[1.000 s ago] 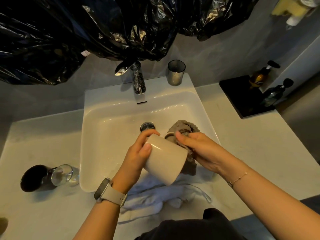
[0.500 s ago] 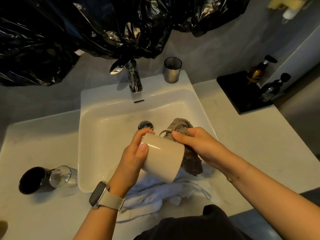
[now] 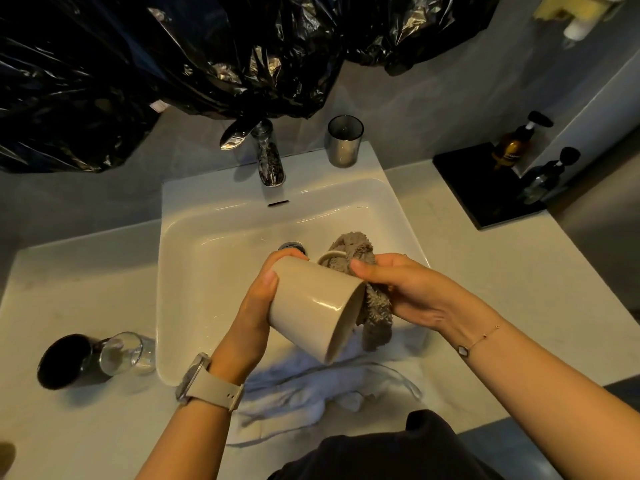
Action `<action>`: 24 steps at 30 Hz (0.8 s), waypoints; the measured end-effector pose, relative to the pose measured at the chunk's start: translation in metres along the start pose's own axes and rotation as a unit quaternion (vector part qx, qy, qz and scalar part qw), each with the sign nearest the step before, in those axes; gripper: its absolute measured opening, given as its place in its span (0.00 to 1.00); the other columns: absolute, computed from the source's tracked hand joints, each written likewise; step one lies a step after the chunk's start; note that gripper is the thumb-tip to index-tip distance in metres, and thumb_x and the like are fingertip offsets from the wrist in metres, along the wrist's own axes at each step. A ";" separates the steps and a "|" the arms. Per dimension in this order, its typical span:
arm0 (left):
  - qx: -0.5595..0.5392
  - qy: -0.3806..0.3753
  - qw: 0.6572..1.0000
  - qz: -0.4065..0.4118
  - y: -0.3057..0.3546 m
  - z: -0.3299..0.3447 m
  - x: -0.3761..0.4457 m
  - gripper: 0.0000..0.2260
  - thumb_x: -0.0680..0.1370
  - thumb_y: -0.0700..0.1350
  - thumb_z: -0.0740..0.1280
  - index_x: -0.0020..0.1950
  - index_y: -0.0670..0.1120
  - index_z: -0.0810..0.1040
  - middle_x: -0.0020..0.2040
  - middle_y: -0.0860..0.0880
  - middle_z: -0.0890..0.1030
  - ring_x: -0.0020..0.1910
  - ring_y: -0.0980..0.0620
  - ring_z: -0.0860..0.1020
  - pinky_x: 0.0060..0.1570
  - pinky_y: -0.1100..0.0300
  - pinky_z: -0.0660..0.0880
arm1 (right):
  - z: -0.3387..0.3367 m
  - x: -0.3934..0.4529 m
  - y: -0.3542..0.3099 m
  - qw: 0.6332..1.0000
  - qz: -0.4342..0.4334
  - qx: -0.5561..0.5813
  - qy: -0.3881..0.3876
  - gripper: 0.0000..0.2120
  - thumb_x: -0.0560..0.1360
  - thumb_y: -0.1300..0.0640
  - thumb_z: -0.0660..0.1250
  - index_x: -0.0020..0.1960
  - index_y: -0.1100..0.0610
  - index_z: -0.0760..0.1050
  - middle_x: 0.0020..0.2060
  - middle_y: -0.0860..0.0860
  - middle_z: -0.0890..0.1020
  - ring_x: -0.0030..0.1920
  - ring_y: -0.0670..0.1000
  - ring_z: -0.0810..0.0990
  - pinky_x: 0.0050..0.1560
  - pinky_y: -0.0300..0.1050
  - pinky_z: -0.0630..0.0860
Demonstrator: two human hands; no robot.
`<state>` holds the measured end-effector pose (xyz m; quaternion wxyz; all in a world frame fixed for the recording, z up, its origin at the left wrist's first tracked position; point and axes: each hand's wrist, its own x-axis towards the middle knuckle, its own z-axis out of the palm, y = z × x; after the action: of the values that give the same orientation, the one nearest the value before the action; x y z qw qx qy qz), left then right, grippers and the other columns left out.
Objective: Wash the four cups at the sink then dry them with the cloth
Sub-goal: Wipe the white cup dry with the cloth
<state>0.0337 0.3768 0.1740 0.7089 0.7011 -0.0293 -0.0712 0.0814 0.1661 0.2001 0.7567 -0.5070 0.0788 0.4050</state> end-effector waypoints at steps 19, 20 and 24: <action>-0.243 0.164 0.940 -0.176 -0.002 0.007 0.000 0.28 0.69 0.54 0.73 0.66 0.47 0.73 0.58 0.42 0.79 0.52 0.46 0.82 0.46 0.47 0.81 | 0.016 -0.009 0.032 0.991 -0.120 -0.023 0.059 0.17 0.71 0.59 0.72 0.58 0.62 0.76 0.52 0.55 0.84 0.56 0.52 0.82 0.55 0.41 0.78; -0.224 0.157 0.947 -0.169 -0.003 0.004 -0.001 0.31 0.67 0.55 0.73 0.68 0.48 0.73 0.60 0.42 0.79 0.54 0.44 0.81 0.49 0.45 0.81 | 0.013 -0.011 0.031 0.989 -0.127 -0.050 0.061 0.14 0.73 0.60 0.71 0.56 0.61 0.76 0.51 0.54 0.85 0.54 0.51 0.82 0.54 0.40 0.79; -0.135 0.120 0.974 -0.139 0.002 0.009 -0.005 0.34 0.63 0.59 0.73 0.68 0.53 0.72 0.61 0.47 0.78 0.54 0.50 0.82 0.46 0.54 0.80 | 0.010 -0.005 0.028 0.960 -0.169 -0.166 0.147 0.07 0.73 0.56 0.70 0.49 0.58 0.79 0.40 0.48 0.86 0.43 0.45 0.84 0.42 0.35 0.77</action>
<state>0.0279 0.3688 0.1767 0.7784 0.5998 0.1633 -0.0877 0.0560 0.1760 0.1874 0.6994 -0.6854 0.0344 0.1997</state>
